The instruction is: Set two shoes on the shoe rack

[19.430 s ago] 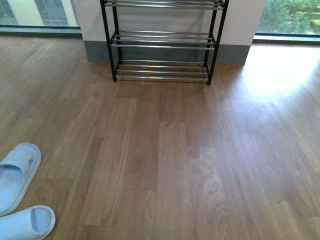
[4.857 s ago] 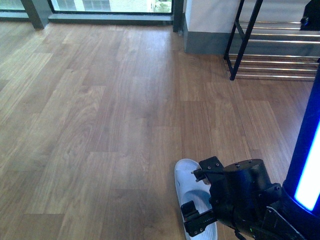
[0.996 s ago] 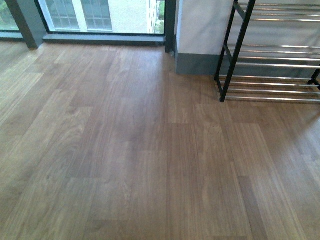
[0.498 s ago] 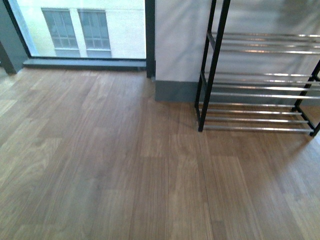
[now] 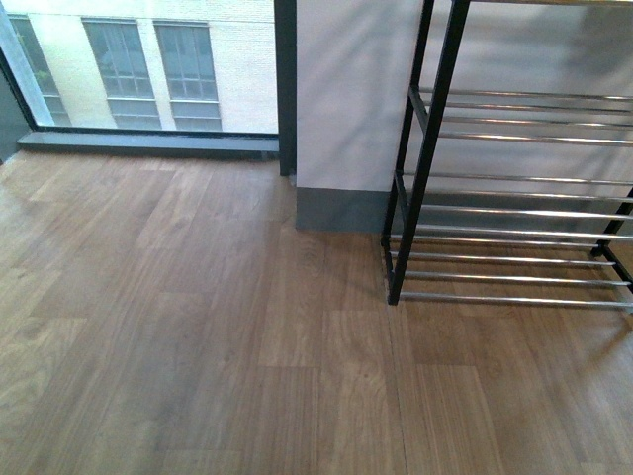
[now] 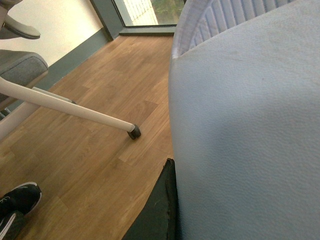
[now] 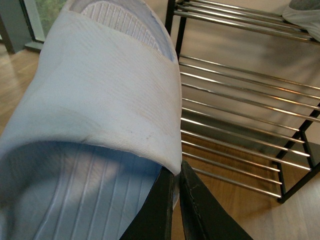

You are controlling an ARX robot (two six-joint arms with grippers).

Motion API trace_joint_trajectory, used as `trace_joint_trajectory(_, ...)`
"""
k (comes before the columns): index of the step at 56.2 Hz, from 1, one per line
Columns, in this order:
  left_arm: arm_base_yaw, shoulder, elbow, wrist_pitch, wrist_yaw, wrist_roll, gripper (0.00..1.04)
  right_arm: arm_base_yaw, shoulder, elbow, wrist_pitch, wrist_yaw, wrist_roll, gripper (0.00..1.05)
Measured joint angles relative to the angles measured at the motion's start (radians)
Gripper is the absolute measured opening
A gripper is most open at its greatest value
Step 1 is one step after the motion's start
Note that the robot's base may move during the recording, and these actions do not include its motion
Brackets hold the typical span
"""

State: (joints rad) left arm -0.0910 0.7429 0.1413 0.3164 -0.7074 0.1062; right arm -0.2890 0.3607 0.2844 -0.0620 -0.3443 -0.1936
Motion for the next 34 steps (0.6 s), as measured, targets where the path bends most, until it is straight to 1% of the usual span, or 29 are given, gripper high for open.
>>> trace_joint_trajectory(14, -0.001, 0.000, 0.000, 0.000, 0.005, 0.000, 0.02, 0.000, 0.001, 0.000, 0.000, 0.011, 0.003, 0.01)
trace_joint_trajectory(34, 0.000, 0.000, 0.000, -0.001, 0.000, 0.000, 0.02, 0.000, -0.001, -0.001, 0.000, -0.005, 0.003, 0.01)
